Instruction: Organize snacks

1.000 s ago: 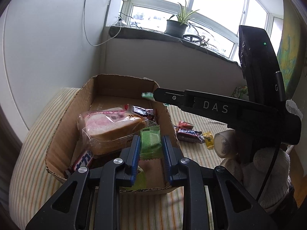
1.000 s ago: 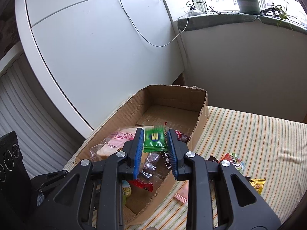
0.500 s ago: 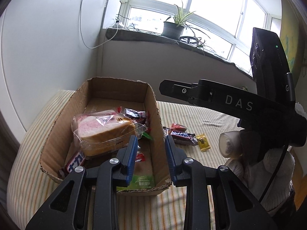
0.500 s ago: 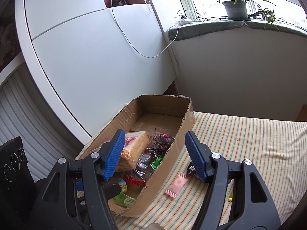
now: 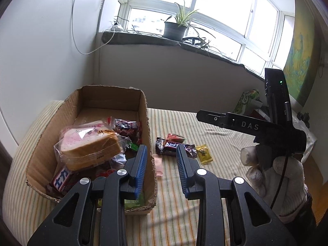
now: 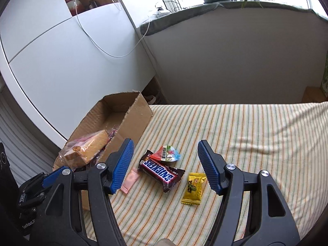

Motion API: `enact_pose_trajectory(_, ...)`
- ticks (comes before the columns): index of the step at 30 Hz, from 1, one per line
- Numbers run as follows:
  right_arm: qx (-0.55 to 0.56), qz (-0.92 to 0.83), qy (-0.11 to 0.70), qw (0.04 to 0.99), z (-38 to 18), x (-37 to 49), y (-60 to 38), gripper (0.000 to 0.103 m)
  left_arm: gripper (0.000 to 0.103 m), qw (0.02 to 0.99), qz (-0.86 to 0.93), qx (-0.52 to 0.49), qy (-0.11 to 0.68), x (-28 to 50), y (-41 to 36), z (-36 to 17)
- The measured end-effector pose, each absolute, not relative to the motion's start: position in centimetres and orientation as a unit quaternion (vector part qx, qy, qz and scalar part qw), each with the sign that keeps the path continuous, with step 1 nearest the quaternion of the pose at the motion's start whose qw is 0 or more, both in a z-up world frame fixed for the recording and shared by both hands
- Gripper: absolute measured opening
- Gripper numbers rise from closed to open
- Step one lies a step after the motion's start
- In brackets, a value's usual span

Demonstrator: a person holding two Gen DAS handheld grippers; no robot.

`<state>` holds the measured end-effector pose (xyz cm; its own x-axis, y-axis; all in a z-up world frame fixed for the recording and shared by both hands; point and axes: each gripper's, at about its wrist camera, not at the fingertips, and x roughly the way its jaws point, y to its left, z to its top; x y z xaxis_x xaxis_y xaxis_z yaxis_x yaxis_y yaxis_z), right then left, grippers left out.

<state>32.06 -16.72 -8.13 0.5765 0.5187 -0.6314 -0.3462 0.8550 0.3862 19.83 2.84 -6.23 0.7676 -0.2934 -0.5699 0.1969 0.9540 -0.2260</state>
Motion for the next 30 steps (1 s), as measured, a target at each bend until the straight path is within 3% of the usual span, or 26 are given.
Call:
enact_pose_trajectory(3,0.127,0.263,0.416,0.861,-9.5,33.5,-16.6,0.067,0.028,0.938,-0.131,-0.083,0.311,20.0,2.8,-6.1)
enact_pose_trajectory(8,0.073,0.28,0.464,0.837,-10.5,36.8,-13.4,0.039,0.028,0.939,-0.125,-0.11,0.301,20.0,4.3,-5.7)
enact_pose_trajectory(18,-0.032,0.296,0.522,0.799,-13.3,39.2,-6.8,0.031,0.028,0.938,-0.114,-0.135,0.297,19.9,7.3,-5.6)
enact_pose_trajectory(23,-0.074,0.299,0.52,0.796,-13.5,37.3,-6.9,0.025,0.028,0.938,-0.116,-0.142,0.295,19.7,8.0,-5.4)
enact_pose_trajectory(30,-0.134,0.33,0.515,0.78,-13.5,30.9,-9.0,0.025,0.028,0.937,-0.126,-0.142,0.295,19.6,7.6,-5.2)
